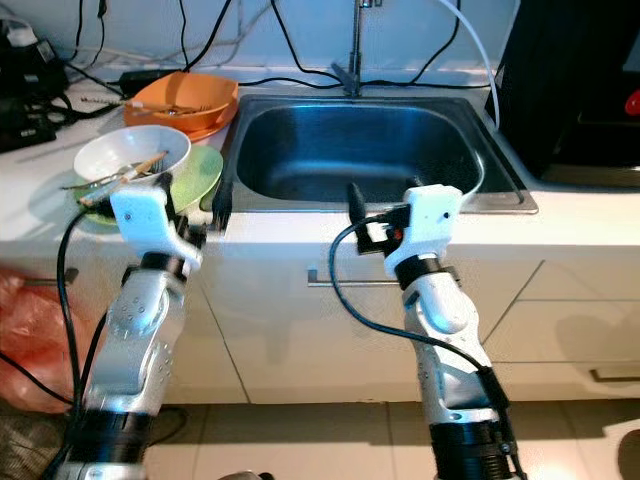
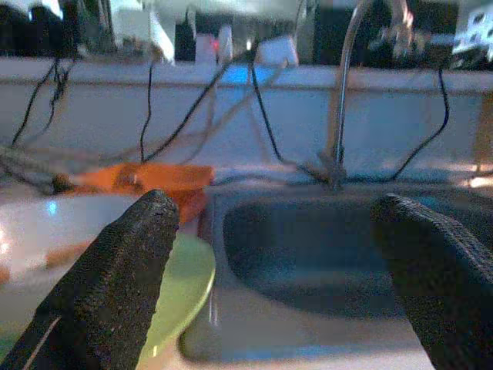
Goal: Kitchen organization
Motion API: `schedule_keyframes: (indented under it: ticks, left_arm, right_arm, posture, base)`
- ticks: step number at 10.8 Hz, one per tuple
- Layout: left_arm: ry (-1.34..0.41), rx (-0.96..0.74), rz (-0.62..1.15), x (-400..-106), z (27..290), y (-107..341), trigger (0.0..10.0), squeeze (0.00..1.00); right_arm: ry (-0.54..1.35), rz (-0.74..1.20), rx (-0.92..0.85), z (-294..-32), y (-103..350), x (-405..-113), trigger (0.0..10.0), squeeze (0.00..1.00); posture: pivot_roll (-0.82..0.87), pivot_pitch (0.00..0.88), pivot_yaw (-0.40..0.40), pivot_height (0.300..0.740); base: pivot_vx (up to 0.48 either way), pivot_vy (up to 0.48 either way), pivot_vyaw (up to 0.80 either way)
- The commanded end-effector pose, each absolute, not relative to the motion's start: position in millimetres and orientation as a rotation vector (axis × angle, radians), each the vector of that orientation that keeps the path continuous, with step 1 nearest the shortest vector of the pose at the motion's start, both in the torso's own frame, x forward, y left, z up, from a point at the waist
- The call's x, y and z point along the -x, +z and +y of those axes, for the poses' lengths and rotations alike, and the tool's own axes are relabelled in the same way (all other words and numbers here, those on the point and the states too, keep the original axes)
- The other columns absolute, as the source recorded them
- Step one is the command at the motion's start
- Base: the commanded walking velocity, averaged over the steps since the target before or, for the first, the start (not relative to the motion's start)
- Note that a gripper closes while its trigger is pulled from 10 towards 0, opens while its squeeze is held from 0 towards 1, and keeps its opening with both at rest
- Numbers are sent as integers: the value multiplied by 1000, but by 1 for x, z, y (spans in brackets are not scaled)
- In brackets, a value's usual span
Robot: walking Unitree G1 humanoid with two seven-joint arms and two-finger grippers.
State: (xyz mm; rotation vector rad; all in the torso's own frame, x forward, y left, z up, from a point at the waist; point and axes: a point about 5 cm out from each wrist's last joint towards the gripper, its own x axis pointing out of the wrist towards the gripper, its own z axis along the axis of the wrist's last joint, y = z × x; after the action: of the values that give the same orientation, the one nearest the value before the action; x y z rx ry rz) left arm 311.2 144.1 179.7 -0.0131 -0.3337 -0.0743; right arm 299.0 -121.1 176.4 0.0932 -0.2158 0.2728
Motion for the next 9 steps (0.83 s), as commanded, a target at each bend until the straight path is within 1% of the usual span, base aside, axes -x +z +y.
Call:
schedule_keyframes:
  ticks: [1,3,5,6,8,9]
  left_arm:
    - [-74,-10,-349,-311,143,182,10000,0]
    - [-15,-60,-398,-307,151,189,10000,0]
    - [45,-66,-440,-308,161,198,10000,0]
    - [52,-59,-442,-306,160,199,10000,0]
    - [78,-49,-444,-301,155,197,10000,0]
    - [127,-54,-449,-298,162,197,10000,0]
  right_arm:
    - [287,-225,-93,-119,178,-298,10000,0]
    - [284,-236,-98,-118,183,-305,10000,0]
    - [274,-240,-86,-121,181,-308,10000,0]
    - [252,-244,-88,-124,184,-308,10000,0]
    - [251,-231,-86,-128,184,-304,10000,0]
    - [271,-219,-75,-128,181,-303,10000,0]
  posture:
    - [41,0,0,740]
    - [53,0,-9,740]
    - [37,0,5,740]
    - [11,0,-4,740]
    - [12,7,-29,740]
    - [14,8,-49,740]
  base:
    - [0,0,0]
    - [0,0,0]
    - [0,0,0]
    - [0,0,0]
    - [0,0,0]
    - [0,0,0]
